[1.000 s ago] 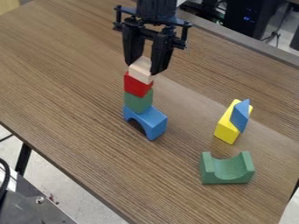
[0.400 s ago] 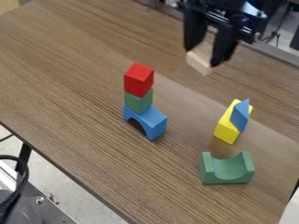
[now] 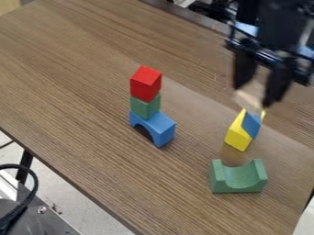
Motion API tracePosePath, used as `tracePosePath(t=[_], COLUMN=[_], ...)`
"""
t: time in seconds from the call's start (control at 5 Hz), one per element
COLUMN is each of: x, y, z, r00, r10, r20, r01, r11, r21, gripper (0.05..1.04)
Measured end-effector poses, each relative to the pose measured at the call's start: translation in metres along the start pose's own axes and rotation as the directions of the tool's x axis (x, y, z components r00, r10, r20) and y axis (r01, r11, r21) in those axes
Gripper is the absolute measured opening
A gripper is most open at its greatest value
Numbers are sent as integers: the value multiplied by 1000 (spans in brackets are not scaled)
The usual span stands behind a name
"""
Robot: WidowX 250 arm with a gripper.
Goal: Remove the block off of the red cube and put it on top of the blue triangle
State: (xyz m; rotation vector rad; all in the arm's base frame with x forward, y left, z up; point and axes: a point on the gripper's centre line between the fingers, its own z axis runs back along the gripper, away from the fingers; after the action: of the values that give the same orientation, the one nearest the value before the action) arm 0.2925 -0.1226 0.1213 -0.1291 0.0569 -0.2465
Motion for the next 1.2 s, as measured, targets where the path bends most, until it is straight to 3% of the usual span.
tracePosePath(t=[0.4,1.2], x=[34,23], y=[-26,19], z=[-7,-13], r00=[999,989], r10=[-38,142], r20=[27,-30], r01=[39,-143], r11=[999,989], r21=[-36,-39], gripper=[542,543])
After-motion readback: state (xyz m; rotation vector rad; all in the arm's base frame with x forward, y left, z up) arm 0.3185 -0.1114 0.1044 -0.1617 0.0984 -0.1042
